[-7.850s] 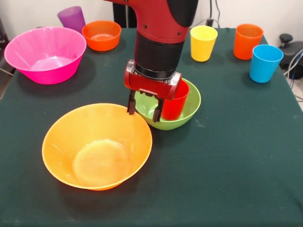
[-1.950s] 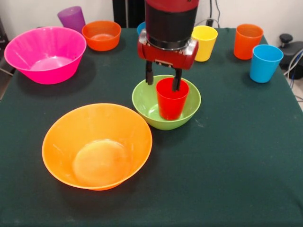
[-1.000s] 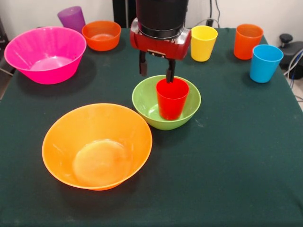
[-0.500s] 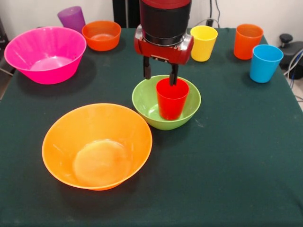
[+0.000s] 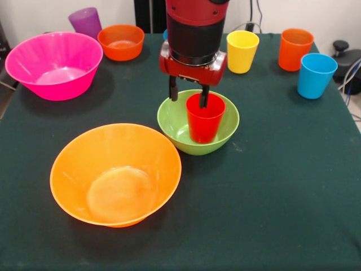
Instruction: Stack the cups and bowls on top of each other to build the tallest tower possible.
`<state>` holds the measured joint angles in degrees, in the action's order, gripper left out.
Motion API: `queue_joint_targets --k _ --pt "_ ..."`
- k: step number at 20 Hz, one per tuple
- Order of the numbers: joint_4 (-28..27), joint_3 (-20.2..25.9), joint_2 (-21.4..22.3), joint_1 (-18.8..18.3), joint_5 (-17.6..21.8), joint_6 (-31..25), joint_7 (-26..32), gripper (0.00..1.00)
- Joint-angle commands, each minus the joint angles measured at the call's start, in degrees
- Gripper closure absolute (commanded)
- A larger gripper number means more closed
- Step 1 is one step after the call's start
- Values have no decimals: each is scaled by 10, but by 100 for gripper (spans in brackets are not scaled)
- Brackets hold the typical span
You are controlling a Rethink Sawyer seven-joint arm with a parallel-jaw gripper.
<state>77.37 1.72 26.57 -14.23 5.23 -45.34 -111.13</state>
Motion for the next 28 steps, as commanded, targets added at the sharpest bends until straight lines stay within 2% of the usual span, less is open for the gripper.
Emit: queue_joint_targets --k 1,28 --pt "20 47 -34 2 49 39 45 0" --pt "9 44 -56 3 59 65 38 0"
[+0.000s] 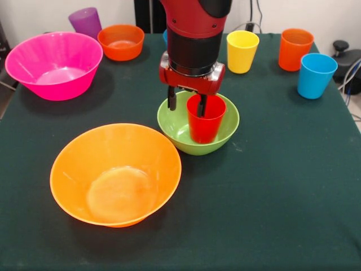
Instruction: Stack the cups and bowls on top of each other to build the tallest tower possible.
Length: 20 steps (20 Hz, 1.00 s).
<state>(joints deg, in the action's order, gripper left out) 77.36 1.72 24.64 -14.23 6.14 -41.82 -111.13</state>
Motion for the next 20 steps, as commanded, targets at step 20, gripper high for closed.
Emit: queue_joint_targets --k 20 --pt "7 45 -36 3 45 21 42 0"
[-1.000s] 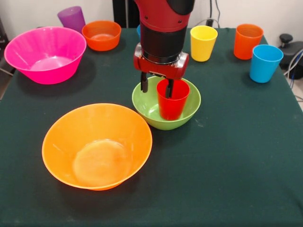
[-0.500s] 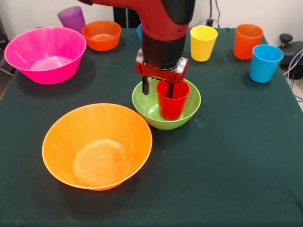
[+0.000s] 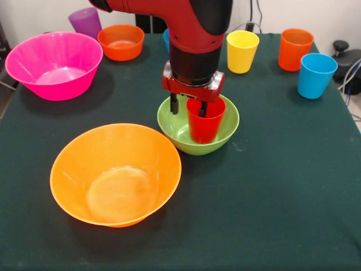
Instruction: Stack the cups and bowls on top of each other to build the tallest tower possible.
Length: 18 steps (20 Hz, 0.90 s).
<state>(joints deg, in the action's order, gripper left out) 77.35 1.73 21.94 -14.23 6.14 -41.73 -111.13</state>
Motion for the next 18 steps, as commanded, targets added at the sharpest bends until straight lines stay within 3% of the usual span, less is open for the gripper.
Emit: queue_joint_targets --k 1,16,17,18 --pt "7 45 -8 3 45 20 42 0" --pt "7 45 -8 6 49 27 44 0" --pt "6 43 -9 8 49 26 42 100" --pt "5 42 -9 9 50 23 41 100"
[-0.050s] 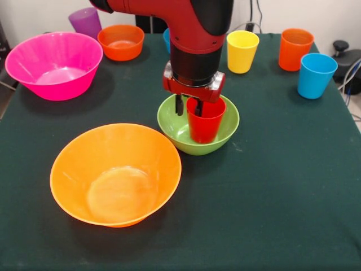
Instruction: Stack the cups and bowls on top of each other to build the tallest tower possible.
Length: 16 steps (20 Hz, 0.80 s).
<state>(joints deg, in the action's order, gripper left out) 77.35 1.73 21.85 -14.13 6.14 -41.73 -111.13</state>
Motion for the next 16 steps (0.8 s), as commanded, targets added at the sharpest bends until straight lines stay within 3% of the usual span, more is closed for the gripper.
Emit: queue_joint_targets --k 1,16 --pt "3 40 -8 9 50 21 40 0" --pt "3 43 -7 8 53 19 39 0"
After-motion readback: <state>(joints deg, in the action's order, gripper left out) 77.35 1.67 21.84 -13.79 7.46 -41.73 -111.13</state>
